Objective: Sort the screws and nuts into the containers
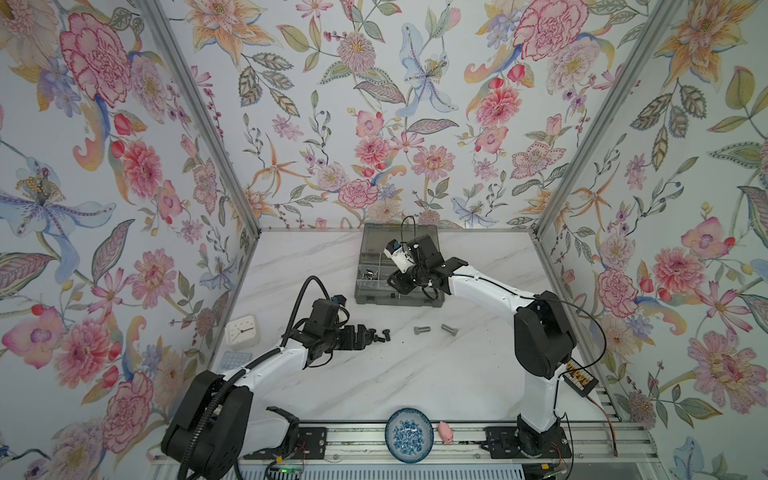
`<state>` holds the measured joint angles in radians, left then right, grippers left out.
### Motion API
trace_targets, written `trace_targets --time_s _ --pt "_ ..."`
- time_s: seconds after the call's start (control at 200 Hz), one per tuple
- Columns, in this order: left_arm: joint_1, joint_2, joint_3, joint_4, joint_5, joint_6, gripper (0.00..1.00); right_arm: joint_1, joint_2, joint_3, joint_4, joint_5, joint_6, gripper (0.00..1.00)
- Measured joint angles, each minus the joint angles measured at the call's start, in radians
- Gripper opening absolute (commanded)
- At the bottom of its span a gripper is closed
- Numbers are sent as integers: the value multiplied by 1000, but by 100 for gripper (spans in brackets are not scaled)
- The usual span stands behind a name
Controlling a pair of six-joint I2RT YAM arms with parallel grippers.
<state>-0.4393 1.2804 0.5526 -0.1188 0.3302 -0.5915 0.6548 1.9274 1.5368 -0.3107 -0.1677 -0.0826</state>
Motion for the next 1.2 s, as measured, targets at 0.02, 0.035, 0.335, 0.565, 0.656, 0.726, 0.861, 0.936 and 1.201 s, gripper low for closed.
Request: trace_targets --time_s 0.02,0.035,0.335,0.565,0.656,0.726,0.861,0.936,1.201 --pt "-5 5 1 -2 -5 0 94 0 -8 -7 2 0 2 49" --pt "-8 8 2 -3 -8 0 93 0 -11 -12 2 0 3 49" --pt "-51 79 59 -63 -87 0 78 -31 -28 -94 2 0 19 49" --pt "-75 122 91 -80 -110 0 74 -40 -28 -115 10 0 31 49" --pt "-80 132 98 -89 -111 1 71 -40 -29 -122 18 -1 31 49" --pt "-83 140 105 -92 -113 1 69 -41 -32 -132 23 -2 35 49" --pt "-96 158 125 -99 -125 0 68 -47 -35 -154 37 -8 39 49" --pt "-105 172 137 -102 -126 0 68 -49 -37 -164 42 -8 40 49" --pt "-137 217 172 -125 -133 0 63 -64 -49 -201 60 -13 47 49"
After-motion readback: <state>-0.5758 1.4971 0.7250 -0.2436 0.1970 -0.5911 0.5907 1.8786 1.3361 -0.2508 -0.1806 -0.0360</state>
